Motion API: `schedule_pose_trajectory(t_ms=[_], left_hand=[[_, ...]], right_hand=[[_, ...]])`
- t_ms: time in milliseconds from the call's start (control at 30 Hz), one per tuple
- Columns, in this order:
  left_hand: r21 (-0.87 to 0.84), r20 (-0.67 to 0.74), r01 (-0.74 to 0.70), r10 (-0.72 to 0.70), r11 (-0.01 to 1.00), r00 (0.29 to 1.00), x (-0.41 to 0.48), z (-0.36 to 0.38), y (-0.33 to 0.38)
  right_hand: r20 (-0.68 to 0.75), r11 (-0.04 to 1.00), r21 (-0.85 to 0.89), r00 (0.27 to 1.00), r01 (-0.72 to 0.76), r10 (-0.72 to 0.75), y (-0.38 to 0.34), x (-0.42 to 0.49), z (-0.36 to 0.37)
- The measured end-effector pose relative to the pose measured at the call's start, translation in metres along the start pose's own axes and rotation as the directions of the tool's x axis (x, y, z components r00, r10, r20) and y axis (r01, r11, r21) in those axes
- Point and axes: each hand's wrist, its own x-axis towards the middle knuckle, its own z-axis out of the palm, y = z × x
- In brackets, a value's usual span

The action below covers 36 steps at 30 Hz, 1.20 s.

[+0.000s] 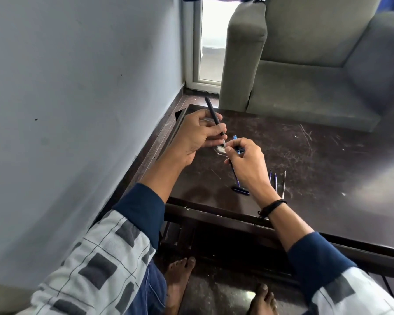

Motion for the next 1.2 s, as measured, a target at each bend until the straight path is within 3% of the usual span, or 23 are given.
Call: schedule_pose_trajectory(t_ms=[300, 533, 667, 767, 900, 1100, 1200], left_hand=[[0.114, 0.007, -0.015, 0.015, 0.993, 1.0, 0.001, 0.002, -0.005], [0.17, 0.056, -0.04, 0.031, 0.985, 0.998, 0.001, 0.007, -0.01], [0.079, 0.009, -0.013, 0.013, 0.997, 1.0, 0.001, 0.011, -0.01], [0.028, -0.058, -0.011, 0.013, 1.0, 0.998, 0.006, 0.008, -0.008], [0.007, -0.105, -0.014, 0.015, 1.0, 0.994, 0.008, 0.001, -0.006], [0.118, 0.03, 0.019, -0.023, 0.993, 0.999, -0.002, 0.011, -0.01], [0.089, -0.018, 0.011, -0.009, 0.996, 1.0, 0.001, 0.011, -0.009]], right_hand=[[-0.001, 0.999, 0.048, 1.0, -0.023, 0.023, 0.0, 0.001, 0.001], [-0.009, 0.943, 0.306, 0.99, -0.128, 0.138, 0.0, 0.0, -0.001], [-0.016, 0.922, 0.371, 0.992, -0.107, 0.122, -0.003, 0.0, -0.006], [0.047, 0.943, 0.292, 0.987, -0.16, 0.153, -0.001, 0.002, -0.012], [0.14, 0.989, 0.039, 0.98, -0.145, 0.139, 0.006, 0.006, -0.017], [0.098, 0.983, 0.126, 0.988, -0.135, 0.123, -0.001, 0.001, -0.012], [0.107, 0.981, 0.114, 0.984, -0.154, 0.142, 0.0, 0.003, -0.018]])
